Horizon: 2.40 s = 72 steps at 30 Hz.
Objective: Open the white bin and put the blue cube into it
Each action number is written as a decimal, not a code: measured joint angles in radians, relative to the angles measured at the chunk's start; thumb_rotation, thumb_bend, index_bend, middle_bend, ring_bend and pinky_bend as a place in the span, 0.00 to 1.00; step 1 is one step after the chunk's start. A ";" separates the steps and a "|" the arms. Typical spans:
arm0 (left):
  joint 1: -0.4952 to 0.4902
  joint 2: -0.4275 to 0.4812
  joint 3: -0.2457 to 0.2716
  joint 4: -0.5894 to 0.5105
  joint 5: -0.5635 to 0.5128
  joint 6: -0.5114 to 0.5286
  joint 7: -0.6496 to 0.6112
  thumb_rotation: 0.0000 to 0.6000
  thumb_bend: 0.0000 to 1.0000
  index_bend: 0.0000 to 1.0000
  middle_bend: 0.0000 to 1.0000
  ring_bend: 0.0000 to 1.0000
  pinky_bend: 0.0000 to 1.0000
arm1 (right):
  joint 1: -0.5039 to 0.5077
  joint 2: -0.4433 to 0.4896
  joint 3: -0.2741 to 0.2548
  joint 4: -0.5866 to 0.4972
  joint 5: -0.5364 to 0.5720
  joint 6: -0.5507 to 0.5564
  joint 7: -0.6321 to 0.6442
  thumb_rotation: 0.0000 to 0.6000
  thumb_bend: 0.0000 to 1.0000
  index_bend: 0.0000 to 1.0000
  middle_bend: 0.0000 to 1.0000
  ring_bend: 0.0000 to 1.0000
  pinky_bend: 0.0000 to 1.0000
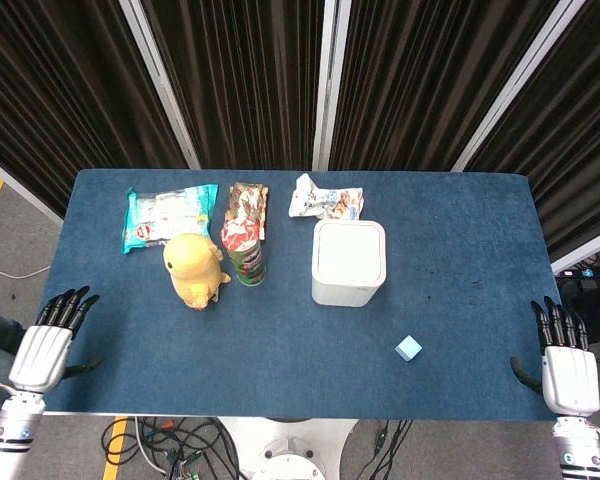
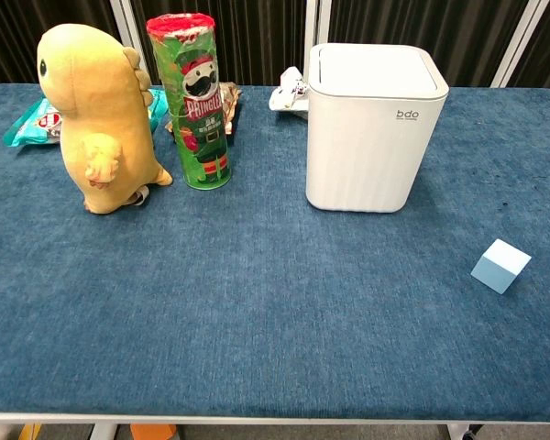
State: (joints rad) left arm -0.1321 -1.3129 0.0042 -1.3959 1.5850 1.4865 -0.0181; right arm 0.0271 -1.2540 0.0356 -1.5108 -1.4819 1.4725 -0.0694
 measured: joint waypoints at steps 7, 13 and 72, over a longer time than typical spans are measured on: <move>0.003 0.001 -0.001 -0.001 -0.002 0.004 0.000 1.00 0.04 0.10 0.03 0.00 0.11 | 0.001 0.002 -0.001 -0.001 -0.001 -0.003 0.000 1.00 0.14 0.00 0.00 0.00 0.00; 0.001 0.001 -0.003 -0.001 -0.007 -0.001 -0.002 1.00 0.04 0.10 0.03 0.00 0.11 | 0.013 0.006 0.002 -0.016 -0.010 -0.009 -0.012 1.00 0.14 0.00 0.00 0.00 0.00; 0.011 -0.007 -0.010 0.031 -0.030 -0.005 -0.030 1.00 0.04 0.10 0.03 0.00 0.11 | 0.526 -0.091 0.105 -0.226 -0.062 -0.367 -0.288 1.00 0.14 0.00 0.11 0.00 0.00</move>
State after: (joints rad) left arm -0.1210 -1.3196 -0.0056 -1.3650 1.5550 1.4812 -0.0486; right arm 0.5533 -1.3452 0.1402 -1.7365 -1.5438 1.1050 -0.3577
